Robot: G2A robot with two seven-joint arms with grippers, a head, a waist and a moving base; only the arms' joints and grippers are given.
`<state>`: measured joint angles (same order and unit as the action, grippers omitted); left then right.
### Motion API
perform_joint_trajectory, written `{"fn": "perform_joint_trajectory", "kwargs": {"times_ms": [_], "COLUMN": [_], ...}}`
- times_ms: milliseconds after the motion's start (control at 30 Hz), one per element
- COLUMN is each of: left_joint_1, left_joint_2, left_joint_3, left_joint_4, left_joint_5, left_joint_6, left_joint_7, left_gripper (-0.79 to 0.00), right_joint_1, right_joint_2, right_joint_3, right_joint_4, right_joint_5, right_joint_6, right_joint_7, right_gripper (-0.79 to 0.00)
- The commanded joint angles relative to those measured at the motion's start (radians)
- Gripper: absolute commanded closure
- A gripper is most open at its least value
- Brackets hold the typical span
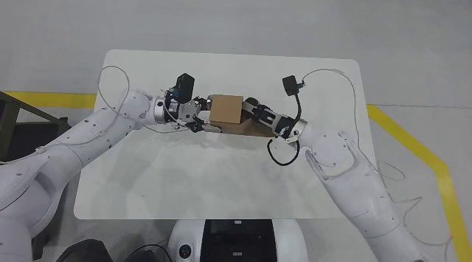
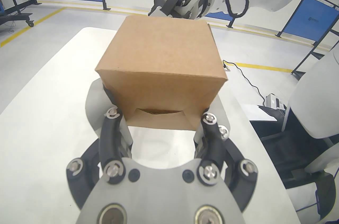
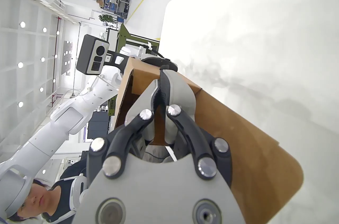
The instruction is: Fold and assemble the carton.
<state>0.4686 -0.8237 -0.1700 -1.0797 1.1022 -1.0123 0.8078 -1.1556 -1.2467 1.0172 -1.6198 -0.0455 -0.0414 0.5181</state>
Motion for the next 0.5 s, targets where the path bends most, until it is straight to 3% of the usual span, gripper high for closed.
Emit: {"fn": "perform_joint_trajectory", "kwargs": {"times_ms": [0, 200, 467], "left_joint_1": [0.000, -0.002, -0.006], "left_joint_2": [-0.001, -0.001, 0.002], "left_joint_3": [0.000, 0.000, 0.000], "left_joint_4": [0.000, 0.008, 0.022], "left_joint_5": [0.000, 0.001, -0.008], "left_joint_6": [0.000, 0.000, 0.000], "left_joint_7": [0.000, 0.000, 0.000], "left_gripper": [-0.145, -0.145, -0.145], "right_joint_1": [-0.002, -0.004, -0.034], "right_joint_2": [-0.002, -0.003, 0.018], "right_joint_3": [-0.008, 0.000, 0.075], "right_joint_4": [-0.003, -0.014, -0.055], "right_joint_5": [-0.012, -0.024, -0.046], "right_joint_6": [0.014, 0.030, 0.042], "right_joint_7": [-0.013, -0.020, 0.068], "right_gripper": [0.000, 0.000, 0.000]}}
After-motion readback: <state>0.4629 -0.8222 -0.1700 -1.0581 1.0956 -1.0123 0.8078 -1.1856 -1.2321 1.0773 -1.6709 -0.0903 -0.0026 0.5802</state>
